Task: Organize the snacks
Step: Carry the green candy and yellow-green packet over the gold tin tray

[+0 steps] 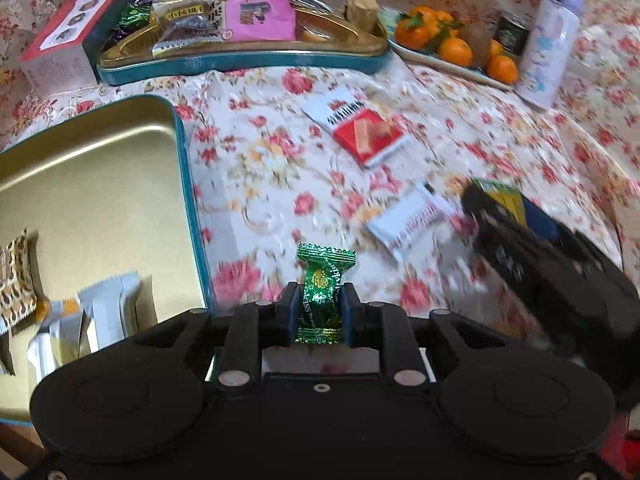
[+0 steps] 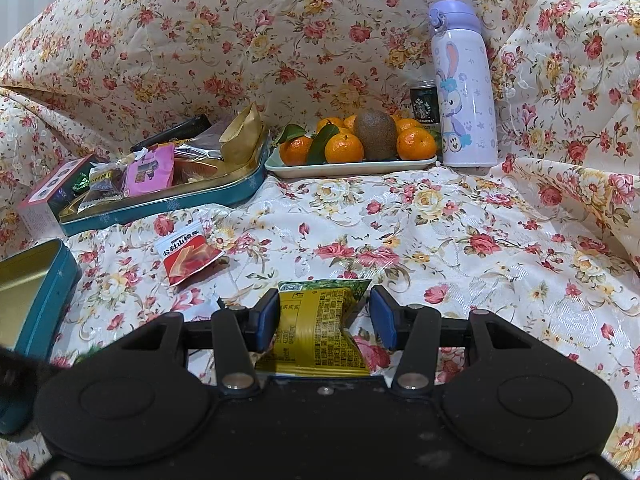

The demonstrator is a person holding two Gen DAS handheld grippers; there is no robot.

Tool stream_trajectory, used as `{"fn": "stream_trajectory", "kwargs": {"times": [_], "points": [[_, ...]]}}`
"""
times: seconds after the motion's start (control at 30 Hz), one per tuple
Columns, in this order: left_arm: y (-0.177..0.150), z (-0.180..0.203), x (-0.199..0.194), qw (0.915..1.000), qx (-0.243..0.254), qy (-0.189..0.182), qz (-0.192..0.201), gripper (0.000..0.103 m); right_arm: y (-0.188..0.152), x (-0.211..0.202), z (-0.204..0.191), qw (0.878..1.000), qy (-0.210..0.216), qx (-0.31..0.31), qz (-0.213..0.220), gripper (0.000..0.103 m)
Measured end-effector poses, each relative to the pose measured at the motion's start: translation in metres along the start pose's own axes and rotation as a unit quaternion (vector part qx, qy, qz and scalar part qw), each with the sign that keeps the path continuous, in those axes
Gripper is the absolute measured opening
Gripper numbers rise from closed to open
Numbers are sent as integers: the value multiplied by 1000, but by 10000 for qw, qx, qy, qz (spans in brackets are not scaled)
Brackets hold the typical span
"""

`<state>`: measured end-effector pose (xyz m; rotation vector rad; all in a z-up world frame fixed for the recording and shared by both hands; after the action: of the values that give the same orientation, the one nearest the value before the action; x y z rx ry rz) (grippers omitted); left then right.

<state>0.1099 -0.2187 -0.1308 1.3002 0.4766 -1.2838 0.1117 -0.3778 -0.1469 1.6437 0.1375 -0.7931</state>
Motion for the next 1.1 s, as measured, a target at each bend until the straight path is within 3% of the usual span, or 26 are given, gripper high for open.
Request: {"fn": "stream_trajectory", "kwargs": {"times": [0.37,0.57,0.87,0.97,1.03,1.1], "points": [[-3,1,1,9998,199,-19,54,29,0,-1,-1,10000,-35,-26,1,52],[-7,7,2,9982,564,167,90,30,0,0,-2,9999,-81,-96,-2,52],[-8,7,1,9978,583,222,204,29,-1,0,-8,9986,-222,-485,-42,60],[-9,7,1,9976,601,232,261,29,-3,-5,-5,9984,-327,-453,-59,53],[-10,7,0,9975,602,220,295,29,-7,-12,-2,9983,-423,-392,-43,43],[-10,7,0,9976,595,202,303,29,-11,-22,2,9983,-454,-362,-60,40]]}}
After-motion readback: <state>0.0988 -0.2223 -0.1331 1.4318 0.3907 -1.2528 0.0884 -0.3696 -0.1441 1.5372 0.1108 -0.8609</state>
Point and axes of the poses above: each gripper's, at about its wrist camera, not at the fingertips, and x roughly the way its jaws point, z to its right, y to its top, the point moved 9 cm from there along x, roughly the way its jaws point, and after that the axes turned 10 degrees about -y, right-handed, at the moved point
